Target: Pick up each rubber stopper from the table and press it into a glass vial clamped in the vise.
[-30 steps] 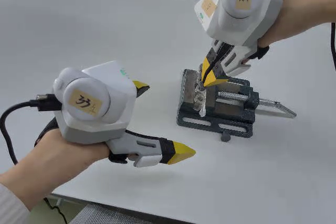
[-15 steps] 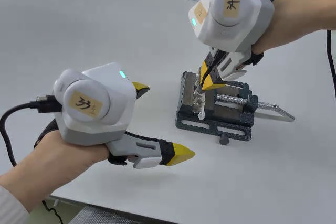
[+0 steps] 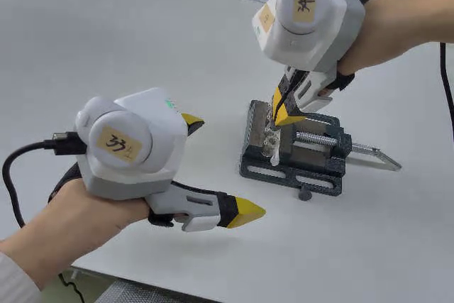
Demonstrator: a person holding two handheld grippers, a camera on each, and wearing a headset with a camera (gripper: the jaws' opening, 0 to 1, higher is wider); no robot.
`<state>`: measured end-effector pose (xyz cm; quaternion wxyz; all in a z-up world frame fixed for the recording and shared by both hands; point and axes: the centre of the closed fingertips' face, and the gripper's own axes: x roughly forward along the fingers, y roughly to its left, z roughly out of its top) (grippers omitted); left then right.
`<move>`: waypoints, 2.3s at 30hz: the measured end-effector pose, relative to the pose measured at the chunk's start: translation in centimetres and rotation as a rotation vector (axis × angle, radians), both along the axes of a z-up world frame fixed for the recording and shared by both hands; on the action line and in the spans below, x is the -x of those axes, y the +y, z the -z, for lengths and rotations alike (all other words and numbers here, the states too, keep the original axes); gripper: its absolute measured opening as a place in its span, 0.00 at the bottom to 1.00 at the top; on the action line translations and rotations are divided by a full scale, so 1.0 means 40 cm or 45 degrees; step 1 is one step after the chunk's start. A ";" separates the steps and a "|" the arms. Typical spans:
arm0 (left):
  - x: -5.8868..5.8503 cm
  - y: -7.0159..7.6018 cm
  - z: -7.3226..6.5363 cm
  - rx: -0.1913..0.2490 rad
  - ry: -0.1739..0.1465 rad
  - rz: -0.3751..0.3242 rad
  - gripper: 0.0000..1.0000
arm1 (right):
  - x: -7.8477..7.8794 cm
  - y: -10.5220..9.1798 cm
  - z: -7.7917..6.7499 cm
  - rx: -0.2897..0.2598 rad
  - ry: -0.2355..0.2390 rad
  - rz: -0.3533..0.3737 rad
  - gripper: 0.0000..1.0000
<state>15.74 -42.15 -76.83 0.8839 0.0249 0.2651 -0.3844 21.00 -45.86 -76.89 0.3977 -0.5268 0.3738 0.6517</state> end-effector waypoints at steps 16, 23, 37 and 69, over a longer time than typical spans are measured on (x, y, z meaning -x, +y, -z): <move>-0.007 0.000 -0.002 0.000 -0.004 0.000 0.89 | -0.003 -0.003 0.005 0.018 0.030 0.070 0.00; -0.008 0.002 -0.003 0.003 -0.004 -0.009 0.89 | 0.000 0.004 0.003 0.071 -0.003 0.060 0.00; -0.010 0.005 -0.003 0.003 -0.009 -0.017 0.89 | 0.003 -0.002 0.004 0.096 -0.107 0.044 0.00; -0.016 0.022 -0.020 -0.019 -0.018 -0.035 0.88 | -0.015 -0.003 0.005 0.008 -0.153 0.124 0.00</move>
